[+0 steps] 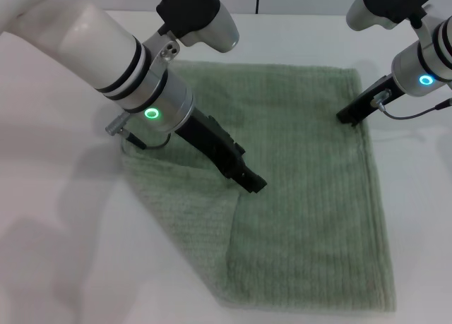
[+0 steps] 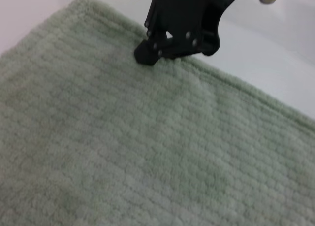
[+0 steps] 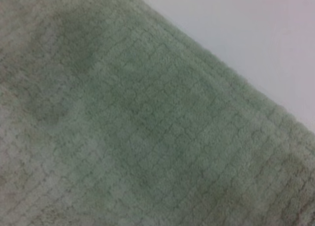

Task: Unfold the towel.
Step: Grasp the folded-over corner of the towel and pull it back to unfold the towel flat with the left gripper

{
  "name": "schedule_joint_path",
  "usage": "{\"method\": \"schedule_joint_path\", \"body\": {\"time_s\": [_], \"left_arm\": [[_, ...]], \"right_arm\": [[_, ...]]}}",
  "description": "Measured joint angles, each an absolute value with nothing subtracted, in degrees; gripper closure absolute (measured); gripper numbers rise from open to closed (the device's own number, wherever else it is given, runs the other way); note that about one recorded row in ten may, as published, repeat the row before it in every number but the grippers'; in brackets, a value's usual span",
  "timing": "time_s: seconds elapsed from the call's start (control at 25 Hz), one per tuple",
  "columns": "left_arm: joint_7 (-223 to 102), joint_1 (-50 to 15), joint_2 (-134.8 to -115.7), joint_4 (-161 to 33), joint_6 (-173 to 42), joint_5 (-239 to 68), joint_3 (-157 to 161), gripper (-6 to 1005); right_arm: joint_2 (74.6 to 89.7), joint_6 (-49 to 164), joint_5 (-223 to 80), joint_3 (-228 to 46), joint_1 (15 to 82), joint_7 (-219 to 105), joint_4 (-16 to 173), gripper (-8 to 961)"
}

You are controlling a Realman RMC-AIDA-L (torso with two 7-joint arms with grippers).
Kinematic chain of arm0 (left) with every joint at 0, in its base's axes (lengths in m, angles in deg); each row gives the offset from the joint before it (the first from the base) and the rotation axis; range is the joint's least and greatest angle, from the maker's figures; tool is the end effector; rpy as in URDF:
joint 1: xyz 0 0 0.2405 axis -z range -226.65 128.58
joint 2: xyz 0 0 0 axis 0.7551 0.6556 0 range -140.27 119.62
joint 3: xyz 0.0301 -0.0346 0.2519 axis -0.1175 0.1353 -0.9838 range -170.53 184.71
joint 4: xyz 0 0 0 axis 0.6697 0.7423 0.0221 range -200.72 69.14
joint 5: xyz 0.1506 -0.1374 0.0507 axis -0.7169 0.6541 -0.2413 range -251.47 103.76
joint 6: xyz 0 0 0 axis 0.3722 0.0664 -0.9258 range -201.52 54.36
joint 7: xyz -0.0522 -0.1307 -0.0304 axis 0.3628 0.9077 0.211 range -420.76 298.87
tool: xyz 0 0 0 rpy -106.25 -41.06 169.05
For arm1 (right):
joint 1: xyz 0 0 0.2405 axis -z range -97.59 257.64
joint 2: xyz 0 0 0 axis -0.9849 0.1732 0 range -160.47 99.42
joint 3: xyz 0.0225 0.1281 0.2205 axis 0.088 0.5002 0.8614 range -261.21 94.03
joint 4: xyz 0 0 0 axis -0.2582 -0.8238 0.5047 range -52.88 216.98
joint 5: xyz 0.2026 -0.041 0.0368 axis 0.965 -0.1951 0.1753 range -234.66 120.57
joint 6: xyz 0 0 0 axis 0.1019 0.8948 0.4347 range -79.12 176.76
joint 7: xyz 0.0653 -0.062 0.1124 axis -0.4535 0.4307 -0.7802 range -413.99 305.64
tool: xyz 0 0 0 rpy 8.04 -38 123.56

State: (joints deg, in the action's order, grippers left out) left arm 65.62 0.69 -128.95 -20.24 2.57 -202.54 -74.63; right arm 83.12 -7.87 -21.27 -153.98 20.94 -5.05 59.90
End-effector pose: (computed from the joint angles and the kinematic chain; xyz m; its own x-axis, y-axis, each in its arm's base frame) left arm -0.1519 0.3772 -0.0746 0.8725 0.4570 -0.1729 0.4432 -0.8891 -0.1141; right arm 0.2162 0.4409 -0.0394 0.7407 -0.6505 0.1681 -0.5117 -0.7083 -0.4863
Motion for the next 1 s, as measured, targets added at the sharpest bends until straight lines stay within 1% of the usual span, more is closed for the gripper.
{"method": "schedule_joint_path", "body": {"time_s": [0.36, 0.56, 0.96, 1.0], "left_arm": [[65.63, 0.9, -128.98, -21.39, 1.22, -202.69, -77.1, 251], [65.54, 0.99, -128.97, -21.67, 0.74, -202.9, -77.27, 409], [65.54, 1.15, -128.73, -21.39, 0.85, -203.45, -78.6, 520], [65.54, 1.15, -128.73, -21.39, 0.85, -203.45, -78.6, 551]], "right_arm": [[83.12, -7.87, -21.27, -154.04, 20.67, -5.05, 59.9, 951], [83.12, -7.85, -21.27, -154.08, 20.62, -5.05, 59.9, 951], [83.12, -7.72, -21.28, -154.08, 20.61, -5.05, 59.9, 951], [83.12, -7.69, -21.29, -154.08, 20.61, -5.05, 59.9, 951]]}}
